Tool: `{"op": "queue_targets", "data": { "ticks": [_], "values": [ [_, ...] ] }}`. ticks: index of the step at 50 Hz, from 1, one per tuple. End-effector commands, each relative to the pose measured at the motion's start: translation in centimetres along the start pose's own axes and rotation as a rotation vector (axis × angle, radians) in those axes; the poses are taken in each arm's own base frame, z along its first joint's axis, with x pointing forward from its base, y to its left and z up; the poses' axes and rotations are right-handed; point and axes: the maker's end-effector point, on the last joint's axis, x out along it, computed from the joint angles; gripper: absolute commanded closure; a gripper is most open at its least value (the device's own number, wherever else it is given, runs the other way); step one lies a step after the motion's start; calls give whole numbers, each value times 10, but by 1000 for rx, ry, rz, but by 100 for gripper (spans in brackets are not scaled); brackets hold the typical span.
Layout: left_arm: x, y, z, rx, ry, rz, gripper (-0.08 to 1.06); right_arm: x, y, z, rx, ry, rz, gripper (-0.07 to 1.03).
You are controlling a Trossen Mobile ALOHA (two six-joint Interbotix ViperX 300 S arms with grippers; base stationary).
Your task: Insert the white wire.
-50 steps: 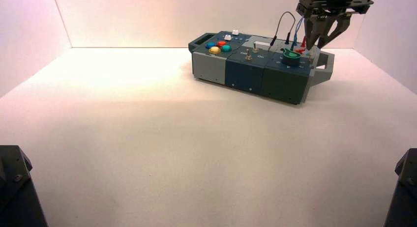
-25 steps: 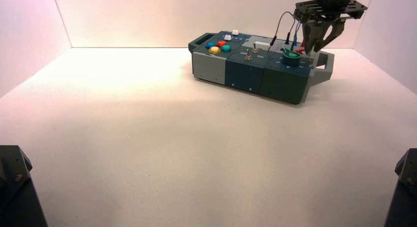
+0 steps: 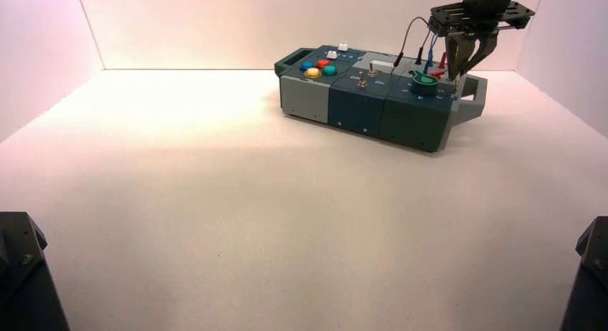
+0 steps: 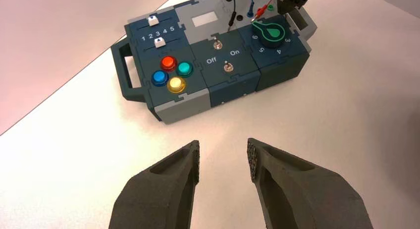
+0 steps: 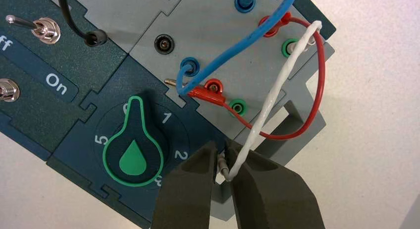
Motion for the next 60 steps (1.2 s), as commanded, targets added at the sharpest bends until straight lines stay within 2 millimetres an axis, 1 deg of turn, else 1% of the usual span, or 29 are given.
{"op": "queue_targets", "data": {
  "ticks": [1,8,20,30,42,60],
  "values": [
    [-7,1,10,12,-37,9,45,-20,-4,17,3,-89,-14,99],
    [-7,1,10,13,-35,9,45,-25,-4,20,15,-149,-22,99],
    [-7,1,9,13,-35,9,45,-22,-8,23,23,-242,-41,99],
    [-7,1,9,16,-36,11,45,-28,-10,29,14,-299,-56,99],
    [-7,1,9,16,-34,11,45,-32,-12,32,0,-316,-68,99],
    [-7,1,9,16,-36,11,45,-25,-11,31,-1,-310,-66,99]
  ]
}}
